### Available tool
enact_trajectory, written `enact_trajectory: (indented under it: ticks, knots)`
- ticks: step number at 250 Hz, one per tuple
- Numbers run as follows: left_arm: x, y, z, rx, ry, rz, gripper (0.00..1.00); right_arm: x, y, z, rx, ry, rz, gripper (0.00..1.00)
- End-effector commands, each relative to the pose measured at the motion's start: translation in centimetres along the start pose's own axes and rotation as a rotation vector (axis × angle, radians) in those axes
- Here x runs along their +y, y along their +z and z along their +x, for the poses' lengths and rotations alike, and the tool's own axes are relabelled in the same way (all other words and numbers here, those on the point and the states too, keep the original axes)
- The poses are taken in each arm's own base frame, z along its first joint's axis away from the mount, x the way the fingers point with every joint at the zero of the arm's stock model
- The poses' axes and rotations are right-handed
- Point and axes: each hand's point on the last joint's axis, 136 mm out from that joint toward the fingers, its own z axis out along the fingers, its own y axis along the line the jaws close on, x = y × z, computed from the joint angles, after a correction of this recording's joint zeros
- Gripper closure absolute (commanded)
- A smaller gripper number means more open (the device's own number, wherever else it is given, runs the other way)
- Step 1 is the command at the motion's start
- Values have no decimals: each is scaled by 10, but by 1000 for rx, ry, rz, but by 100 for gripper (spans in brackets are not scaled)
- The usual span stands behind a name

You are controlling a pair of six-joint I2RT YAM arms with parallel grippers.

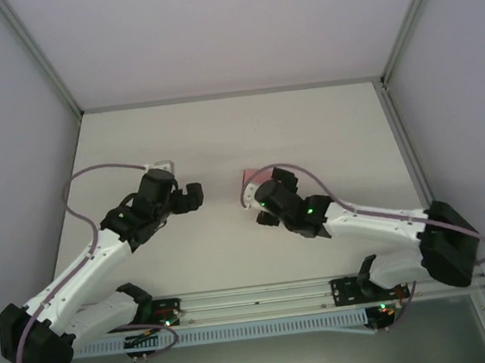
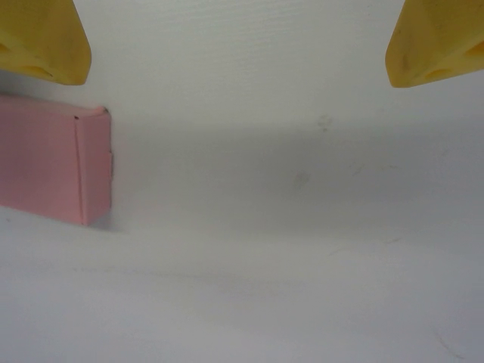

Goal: Assemble paper box

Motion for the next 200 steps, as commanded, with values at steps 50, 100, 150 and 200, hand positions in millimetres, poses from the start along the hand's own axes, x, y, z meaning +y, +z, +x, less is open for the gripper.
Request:
enact_trajectory:
  ticks: [50, 100, 150, 200]
  knots:
    - [152, -6, -64, -421, -132, -509, 0, -170, -11, 134, 11, 886, 464, 0]
    - [189, 14, -62, -583, -101, -522, 0, -183, 7, 198, -129, 995, 617, 0]
    - [176, 39, -40, -660, 16, -415, 0, -171, 17, 203, -328, 1015, 597, 0]
    - [178, 63, -43, -649, 95, -356, 0, -163, 63, 220, -200, 1063, 466, 0]
